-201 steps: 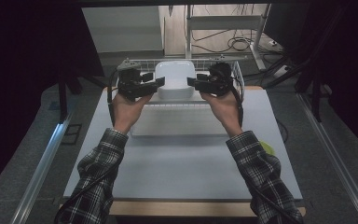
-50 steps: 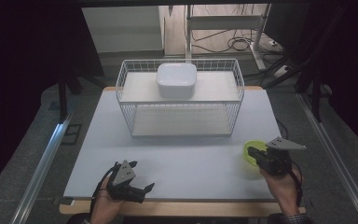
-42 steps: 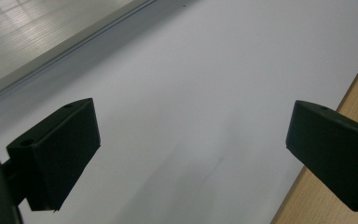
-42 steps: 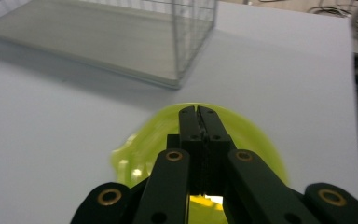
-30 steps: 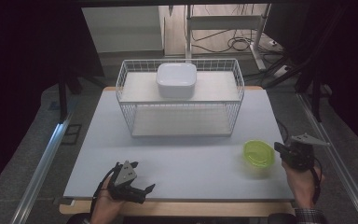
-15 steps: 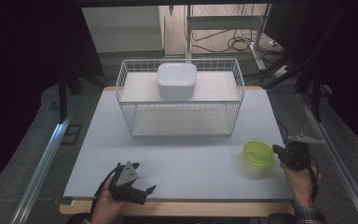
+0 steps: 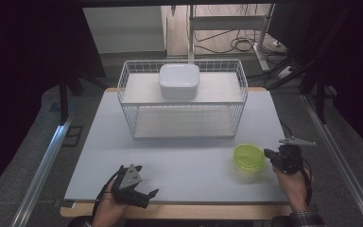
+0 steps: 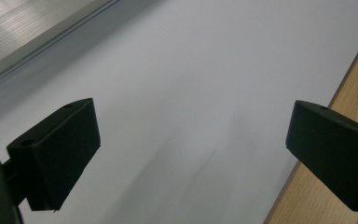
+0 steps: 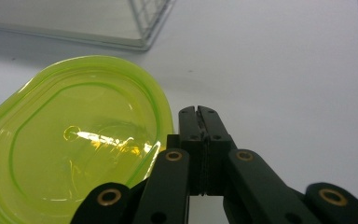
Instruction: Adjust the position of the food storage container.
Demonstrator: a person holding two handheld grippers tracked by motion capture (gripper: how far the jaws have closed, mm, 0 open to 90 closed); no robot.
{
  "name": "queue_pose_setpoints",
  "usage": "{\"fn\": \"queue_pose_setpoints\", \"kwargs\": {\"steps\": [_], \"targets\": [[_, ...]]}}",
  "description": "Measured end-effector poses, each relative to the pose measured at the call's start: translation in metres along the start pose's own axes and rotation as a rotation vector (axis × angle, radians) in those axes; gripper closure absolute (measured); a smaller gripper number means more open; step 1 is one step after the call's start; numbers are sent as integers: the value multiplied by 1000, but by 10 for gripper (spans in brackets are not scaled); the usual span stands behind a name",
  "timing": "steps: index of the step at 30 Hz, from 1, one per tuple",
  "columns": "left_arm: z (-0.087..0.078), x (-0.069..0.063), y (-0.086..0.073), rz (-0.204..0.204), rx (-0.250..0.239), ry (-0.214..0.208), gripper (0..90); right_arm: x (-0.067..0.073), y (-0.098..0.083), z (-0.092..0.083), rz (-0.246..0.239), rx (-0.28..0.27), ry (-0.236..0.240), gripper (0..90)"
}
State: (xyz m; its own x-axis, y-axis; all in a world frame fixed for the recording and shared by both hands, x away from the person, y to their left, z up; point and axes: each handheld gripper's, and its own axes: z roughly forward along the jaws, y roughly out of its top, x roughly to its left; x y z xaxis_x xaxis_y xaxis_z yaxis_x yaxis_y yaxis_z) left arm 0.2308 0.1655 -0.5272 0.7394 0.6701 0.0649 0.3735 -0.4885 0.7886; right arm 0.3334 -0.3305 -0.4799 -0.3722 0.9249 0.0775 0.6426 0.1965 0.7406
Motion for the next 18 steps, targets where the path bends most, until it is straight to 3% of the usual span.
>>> {"fn": "queue_pose_setpoints", "kwargs": {"steps": [18], "targets": [[2,-1,0,13,10,1,28,47,6,20,-81,18,94,882]]}}
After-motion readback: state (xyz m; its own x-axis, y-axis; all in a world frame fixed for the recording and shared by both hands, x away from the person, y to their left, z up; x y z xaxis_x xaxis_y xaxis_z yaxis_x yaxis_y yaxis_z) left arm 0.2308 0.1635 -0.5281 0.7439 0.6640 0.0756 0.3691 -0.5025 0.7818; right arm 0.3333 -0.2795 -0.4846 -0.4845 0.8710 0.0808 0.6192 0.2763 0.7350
